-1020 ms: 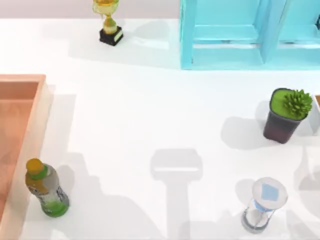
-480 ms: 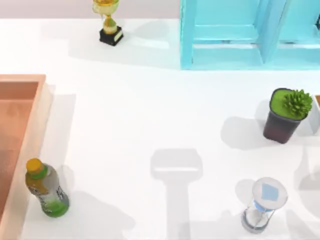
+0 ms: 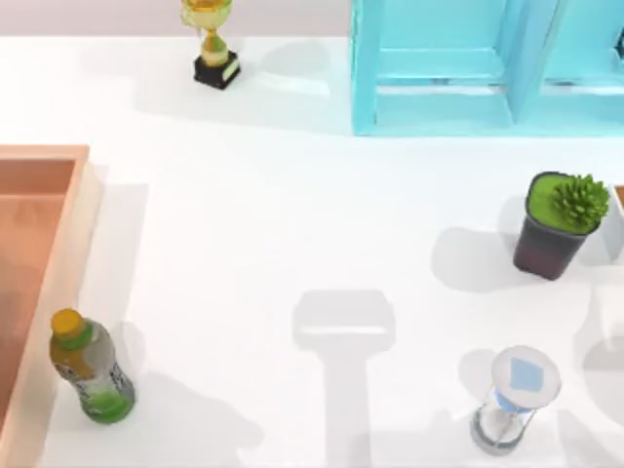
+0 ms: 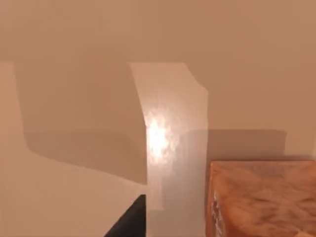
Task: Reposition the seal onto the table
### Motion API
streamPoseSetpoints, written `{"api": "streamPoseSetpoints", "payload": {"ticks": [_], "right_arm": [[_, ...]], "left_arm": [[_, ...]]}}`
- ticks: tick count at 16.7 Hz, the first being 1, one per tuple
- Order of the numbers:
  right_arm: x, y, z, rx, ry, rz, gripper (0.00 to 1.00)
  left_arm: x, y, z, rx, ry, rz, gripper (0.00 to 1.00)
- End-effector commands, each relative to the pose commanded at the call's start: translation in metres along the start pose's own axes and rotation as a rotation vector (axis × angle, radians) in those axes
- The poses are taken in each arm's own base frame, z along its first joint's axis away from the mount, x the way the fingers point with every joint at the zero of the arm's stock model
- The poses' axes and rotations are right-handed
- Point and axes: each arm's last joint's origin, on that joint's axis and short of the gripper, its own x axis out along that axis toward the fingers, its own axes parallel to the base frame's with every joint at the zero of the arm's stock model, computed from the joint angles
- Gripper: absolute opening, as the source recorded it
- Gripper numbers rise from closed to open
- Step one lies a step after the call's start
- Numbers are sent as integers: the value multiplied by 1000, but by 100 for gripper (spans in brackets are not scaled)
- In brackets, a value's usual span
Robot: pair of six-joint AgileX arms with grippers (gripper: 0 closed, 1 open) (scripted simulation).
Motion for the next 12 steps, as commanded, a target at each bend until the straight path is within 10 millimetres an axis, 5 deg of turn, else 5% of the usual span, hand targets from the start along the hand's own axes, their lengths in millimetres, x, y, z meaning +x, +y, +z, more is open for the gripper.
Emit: {"api": "streamPoseSetpoints", "payload": {"ticks": [8,12], "right_arm": [[0,0,0,0,0,0,100],[0,0,0,0,0,0,100]], "left_arm": [[0,0,0,0,0,0,2],[0,0,0,0,0,0,0]]}}
